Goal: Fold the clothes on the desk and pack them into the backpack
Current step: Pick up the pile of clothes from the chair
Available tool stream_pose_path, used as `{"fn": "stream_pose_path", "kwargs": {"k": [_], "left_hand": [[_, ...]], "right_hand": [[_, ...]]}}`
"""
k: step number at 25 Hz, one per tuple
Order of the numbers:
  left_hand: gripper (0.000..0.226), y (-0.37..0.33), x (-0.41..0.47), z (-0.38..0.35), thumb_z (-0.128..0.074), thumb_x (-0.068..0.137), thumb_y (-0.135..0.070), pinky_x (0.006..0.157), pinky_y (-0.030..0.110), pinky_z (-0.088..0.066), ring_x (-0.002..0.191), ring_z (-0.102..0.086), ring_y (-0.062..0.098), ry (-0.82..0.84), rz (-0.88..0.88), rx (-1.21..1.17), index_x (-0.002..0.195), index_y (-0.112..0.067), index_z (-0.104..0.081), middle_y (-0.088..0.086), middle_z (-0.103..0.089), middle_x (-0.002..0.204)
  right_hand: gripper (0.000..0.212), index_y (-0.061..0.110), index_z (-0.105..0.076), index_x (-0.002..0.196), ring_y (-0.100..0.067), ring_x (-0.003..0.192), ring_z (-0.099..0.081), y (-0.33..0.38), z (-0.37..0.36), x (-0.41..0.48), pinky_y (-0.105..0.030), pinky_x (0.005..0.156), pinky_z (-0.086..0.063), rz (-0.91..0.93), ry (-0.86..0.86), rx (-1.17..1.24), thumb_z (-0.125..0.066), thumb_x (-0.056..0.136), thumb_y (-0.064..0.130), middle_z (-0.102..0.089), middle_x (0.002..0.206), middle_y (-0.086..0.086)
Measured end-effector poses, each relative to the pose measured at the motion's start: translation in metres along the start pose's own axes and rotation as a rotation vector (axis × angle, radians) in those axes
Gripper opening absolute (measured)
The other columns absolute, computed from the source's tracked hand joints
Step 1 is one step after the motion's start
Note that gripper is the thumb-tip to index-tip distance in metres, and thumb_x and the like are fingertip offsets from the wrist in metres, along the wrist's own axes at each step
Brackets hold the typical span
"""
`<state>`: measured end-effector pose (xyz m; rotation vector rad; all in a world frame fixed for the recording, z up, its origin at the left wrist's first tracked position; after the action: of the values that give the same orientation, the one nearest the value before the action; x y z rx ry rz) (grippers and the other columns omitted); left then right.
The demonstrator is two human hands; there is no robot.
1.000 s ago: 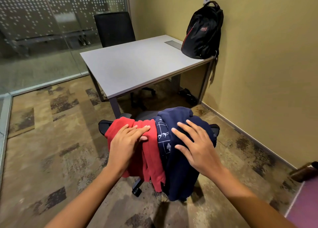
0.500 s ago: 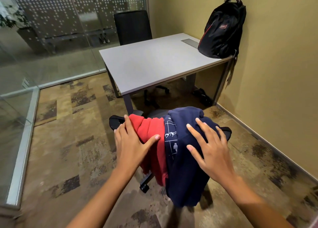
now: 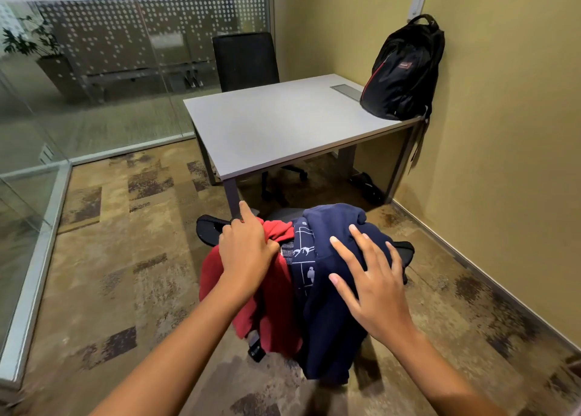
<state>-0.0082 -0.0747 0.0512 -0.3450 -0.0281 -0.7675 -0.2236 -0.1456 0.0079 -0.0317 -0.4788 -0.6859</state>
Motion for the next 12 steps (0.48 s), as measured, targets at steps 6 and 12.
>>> {"fn": "stream_pose_path", "kwargs": {"k": [6,12], "left_hand": [[0.064,0.002,0.006,0.003,-0.064,0.076,-0.008,0.089,0.039,-0.040,0.109,-0.056,0.034,-0.073,-0.244,-0.310,0.137,-0.005,-0.045,0.016,-0.063,0.116],[0.046,-0.005,0.005,0.023,-0.063,0.072,-0.001,0.084,0.037,-0.049,0.090,-0.063,0.020,-0.203,-0.284,-0.550,0.115,-0.015,-0.055,0.000,-0.067,0.103]], "right_hand": [[0.048,0.025,-0.044,0.143,-0.029,0.148,-0.006,-0.015,0.027,0.006,-0.043,0.115,-0.015,-0.426,-0.149,0.228,-0.049,0.097,0.040,-0.013,0.160,-0.011],[0.071,0.011,-0.027,0.149,-0.036,0.143,-0.019,-0.044,0.013,0.032,-0.048,0.118,-0.017,-0.764,0.369,0.118,-0.037,0.096,0.058,-0.026,0.155,-0.019]]}}
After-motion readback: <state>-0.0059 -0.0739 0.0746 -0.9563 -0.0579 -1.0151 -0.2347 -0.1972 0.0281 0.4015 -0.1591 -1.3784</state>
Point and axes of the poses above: each hand's wrist, its own x-axis towards the middle knuckle, its own z-axis out of the back of the hand, y = z × x, the point moved 5 cm from there along x, towards the middle knuckle
